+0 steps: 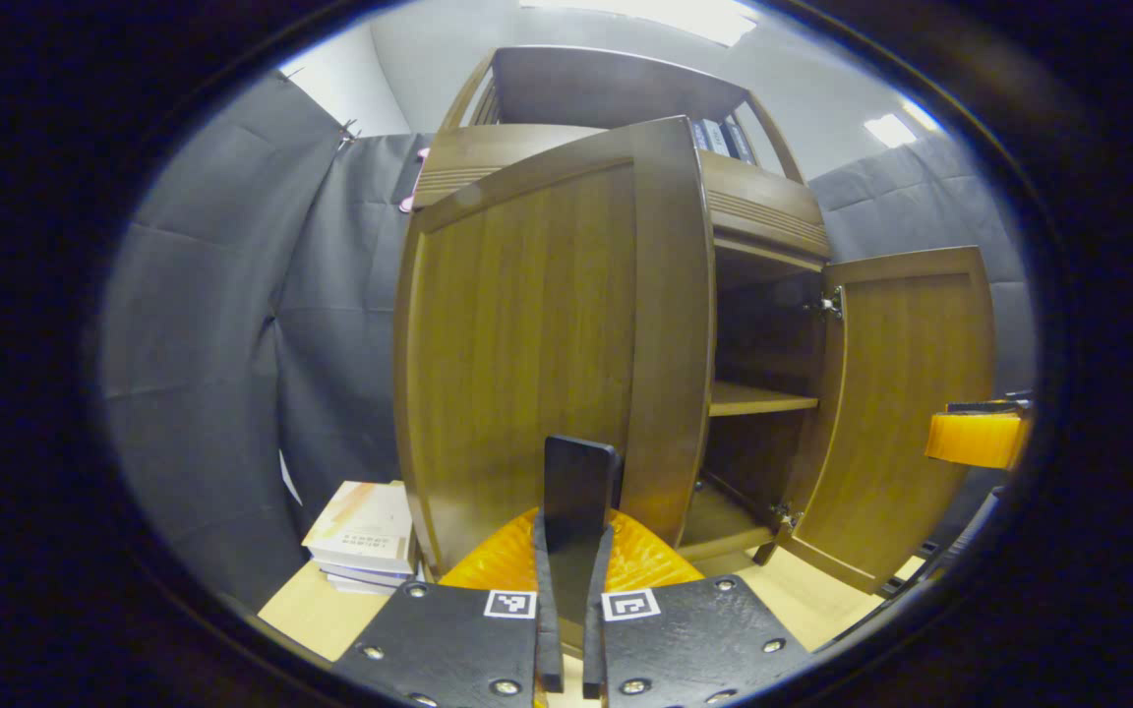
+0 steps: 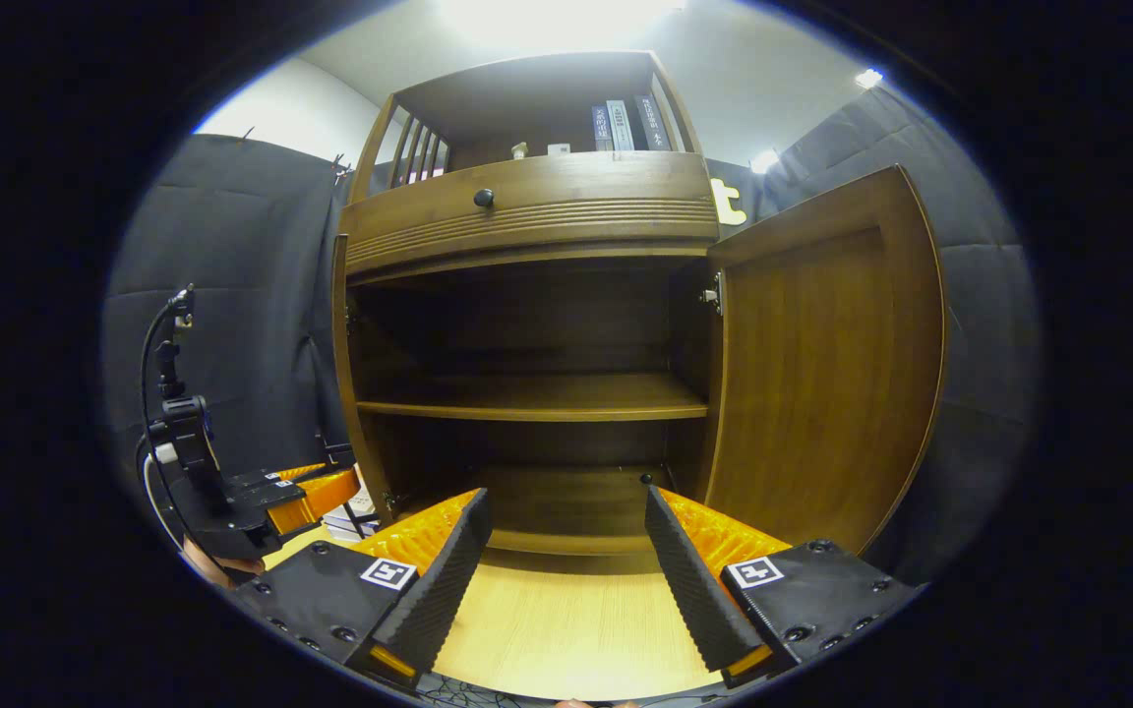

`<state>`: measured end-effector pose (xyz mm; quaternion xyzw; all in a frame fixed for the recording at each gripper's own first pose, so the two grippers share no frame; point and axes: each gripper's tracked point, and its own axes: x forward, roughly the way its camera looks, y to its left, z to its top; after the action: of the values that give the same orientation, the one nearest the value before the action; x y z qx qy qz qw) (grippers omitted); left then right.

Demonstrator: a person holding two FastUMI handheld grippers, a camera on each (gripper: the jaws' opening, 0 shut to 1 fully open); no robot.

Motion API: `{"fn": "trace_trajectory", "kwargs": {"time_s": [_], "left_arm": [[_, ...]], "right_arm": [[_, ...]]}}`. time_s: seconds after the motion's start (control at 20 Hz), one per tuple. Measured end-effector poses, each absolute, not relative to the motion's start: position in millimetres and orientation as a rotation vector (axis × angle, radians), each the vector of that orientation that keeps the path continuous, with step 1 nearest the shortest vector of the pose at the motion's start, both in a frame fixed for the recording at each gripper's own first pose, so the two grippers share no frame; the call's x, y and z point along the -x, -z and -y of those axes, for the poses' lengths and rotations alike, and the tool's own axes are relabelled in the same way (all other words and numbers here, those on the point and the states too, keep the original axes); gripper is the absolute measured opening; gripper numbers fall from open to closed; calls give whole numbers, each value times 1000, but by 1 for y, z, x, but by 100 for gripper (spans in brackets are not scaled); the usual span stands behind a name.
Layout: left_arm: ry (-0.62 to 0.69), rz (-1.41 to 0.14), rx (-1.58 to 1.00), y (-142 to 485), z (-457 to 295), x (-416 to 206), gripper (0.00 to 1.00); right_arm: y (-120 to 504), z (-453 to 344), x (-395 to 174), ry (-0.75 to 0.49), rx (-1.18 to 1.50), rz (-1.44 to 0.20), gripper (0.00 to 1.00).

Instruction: Open the right door of the double-door shoe cabinet with the right hand, and open the left door with the left hand.

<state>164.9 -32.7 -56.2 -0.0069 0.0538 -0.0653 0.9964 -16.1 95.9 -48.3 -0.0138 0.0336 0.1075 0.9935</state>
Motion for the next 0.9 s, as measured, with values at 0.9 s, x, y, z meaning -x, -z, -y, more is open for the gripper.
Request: {"fn": "trace_trajectory", "kwargs": {"time_s": [0.9], "left_arm": [[211,-37,27,48,-107,-118,8]], "right_arm": [[47,-111,47,-234,54,-64,95]]}}
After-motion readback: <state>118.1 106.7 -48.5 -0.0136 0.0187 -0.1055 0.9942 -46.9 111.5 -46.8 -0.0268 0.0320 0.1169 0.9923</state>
